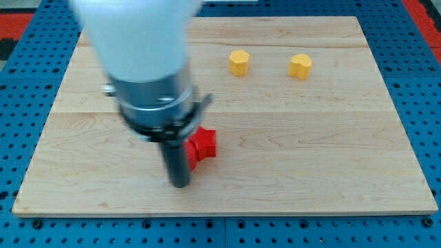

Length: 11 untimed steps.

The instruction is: Separate the red star from the red circle

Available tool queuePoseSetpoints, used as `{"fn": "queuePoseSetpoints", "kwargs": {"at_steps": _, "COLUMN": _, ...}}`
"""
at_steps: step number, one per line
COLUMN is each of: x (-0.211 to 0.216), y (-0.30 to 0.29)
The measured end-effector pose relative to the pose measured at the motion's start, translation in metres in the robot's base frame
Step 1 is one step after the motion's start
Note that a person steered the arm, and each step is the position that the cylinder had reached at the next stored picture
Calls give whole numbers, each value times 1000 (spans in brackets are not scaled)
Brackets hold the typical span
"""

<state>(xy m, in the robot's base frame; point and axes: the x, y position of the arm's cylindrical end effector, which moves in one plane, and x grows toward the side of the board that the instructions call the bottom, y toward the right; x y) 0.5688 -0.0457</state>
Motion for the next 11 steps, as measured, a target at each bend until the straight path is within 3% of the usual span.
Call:
{"fn": "queuePoseSetpoints", "kwargs": {"at_steps": 1, "x": -15, "y": 19}}
{"fn": "queuePoseSetpoints", "kwargs": {"at_steps": 2, "x": 24, "y": 24}}
{"fn": "queuePoseSetpoints", "kwargs": {"at_steps": 3, "x": 36, "y": -19}}
{"fn": "queuePoseSetpoints", "kwargs": {"at_steps": 5, "x": 24, "y": -35}}
{"fn": "queuePoseSetpoints", "kwargs": {"at_steps": 7, "x": -14, "y": -45}}
{"fn": "queuePoseSetpoints", "kwargs": {"at_steps": 11, "x": -128, "y": 109}}
